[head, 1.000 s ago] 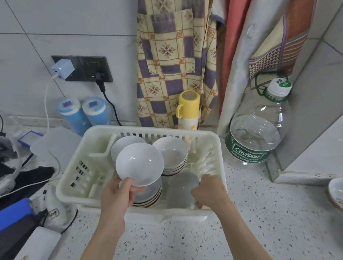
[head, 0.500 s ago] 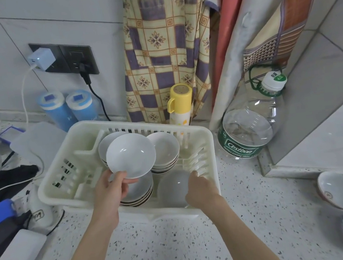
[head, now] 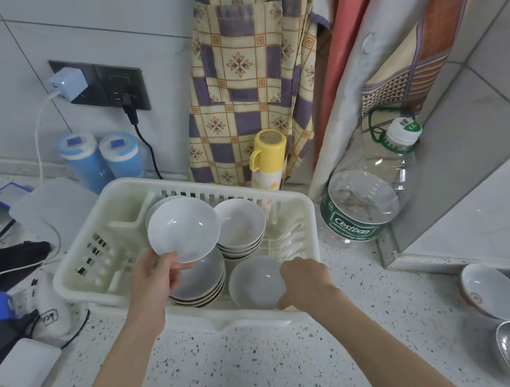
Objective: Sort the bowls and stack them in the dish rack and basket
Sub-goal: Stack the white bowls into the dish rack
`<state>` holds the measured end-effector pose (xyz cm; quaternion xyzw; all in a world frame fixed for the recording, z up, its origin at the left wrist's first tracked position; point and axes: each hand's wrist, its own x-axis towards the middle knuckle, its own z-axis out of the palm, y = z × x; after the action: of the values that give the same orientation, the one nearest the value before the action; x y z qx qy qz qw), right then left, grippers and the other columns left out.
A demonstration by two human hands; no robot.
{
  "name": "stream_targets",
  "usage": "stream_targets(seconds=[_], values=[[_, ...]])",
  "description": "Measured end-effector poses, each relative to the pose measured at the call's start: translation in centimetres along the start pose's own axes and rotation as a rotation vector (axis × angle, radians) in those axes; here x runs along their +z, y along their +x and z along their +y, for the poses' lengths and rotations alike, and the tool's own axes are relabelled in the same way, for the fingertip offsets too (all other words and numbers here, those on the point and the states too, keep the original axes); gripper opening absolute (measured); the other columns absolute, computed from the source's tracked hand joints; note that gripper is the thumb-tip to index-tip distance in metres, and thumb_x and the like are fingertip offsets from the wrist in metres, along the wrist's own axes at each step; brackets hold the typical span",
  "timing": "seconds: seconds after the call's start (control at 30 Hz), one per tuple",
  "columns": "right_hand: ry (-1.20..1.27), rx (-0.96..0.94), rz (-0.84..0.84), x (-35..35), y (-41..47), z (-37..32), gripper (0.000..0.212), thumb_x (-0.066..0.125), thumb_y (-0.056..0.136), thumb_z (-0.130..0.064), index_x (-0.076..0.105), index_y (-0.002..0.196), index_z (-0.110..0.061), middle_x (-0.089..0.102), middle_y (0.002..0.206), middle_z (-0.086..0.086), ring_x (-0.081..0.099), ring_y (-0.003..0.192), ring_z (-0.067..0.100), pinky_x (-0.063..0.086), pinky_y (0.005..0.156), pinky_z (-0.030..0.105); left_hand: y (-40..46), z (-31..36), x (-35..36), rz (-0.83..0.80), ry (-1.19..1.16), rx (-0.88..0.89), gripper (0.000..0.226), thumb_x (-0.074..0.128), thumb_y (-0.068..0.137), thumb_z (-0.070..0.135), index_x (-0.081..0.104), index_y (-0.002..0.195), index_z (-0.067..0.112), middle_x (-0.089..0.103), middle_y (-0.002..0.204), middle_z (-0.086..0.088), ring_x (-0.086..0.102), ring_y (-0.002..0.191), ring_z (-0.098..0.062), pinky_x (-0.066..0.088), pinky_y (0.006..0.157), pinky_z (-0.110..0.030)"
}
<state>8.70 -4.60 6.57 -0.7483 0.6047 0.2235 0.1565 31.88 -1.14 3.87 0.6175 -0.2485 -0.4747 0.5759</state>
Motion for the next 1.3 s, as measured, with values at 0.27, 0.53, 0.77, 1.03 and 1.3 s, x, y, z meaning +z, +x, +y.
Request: stream_targets(seconds=[0.27,0.53,0.77,1.03,1.3], values=[[-0.048,-0.022,0.092,1.5,0.3,-1.0,0.033,0.068,0.087,-0.035,0.060,0.108,-0.011,0.064,0.097,0.005,0.061,0.095,0.024,0.043,0.065,0.030,0.1,-0.4,-0.1,-0.031,0.002,-0.019,0.021,0.057,0.090,0.011,0.063,0.109,0.019,0.075,0.077,-0.018,0.038,0.055,-0.015,0.035,0.053,-0.028],[0.085,0.021,0.144,2.1,-0.1,-1.3,0.026,0.059,0.094,-0.031,0.060,0.108,-0.010,0.065,0.107,0.007,0.062,0.101,0.026,0.042,0.065,0.029,-0.2,-0.2,0.0,-0.048,0.026,-0.027,0.023,0.058,0.089,0.014,0.061,0.112,0.015,0.076,0.079,-0.017,0.038,0.055,-0.014,0.035,0.052,-0.026],[0.202,0.010,0.149,2.2,-0.6,-0.8,0.025,0.052,0.097,-0.022,0.058,0.118,-0.010,0.062,0.115,0.010,0.061,0.106,0.026,0.042,0.069,0.027,-1.5,0.3,0.5,-0.090,0.117,-0.023,0.017,0.057,0.089,0.012,0.062,0.102,0.002,0.070,0.060,-0.007,0.033,0.040,-0.007,0.033,0.041,-0.014],[0.854,0.073,0.420,1.0,-1.5,1.4,0.032,0.044,0.099,-0.017,0.060,0.075,-0.003,0.072,0.067,0.008,0.058,0.047,0.004,0.043,0.046,0.023,-3.7,1.2,2.9,-0.241,0.315,-0.037,0.023,0.054,0.088,0.009,0.066,0.099,0.024,0.072,0.063,-0.015,0.042,0.041,-0.005,0.040,0.052,-0.024],[1.105,-0.016,0.283,0.5,-2.3,2.7,0.017,0.056,0.088,-0.033,0.071,0.088,-0.025,0.073,0.065,0.003,0.054,0.054,0.015,0.037,0.048,0.020,-4.0,0.3,5.0,-0.368,0.373,-0.162,0.014,0.055,0.088,0.014,0.067,0.089,0.008,0.073,0.068,-0.019,0.045,0.041,-0.008,0.033,0.039,-0.016]])
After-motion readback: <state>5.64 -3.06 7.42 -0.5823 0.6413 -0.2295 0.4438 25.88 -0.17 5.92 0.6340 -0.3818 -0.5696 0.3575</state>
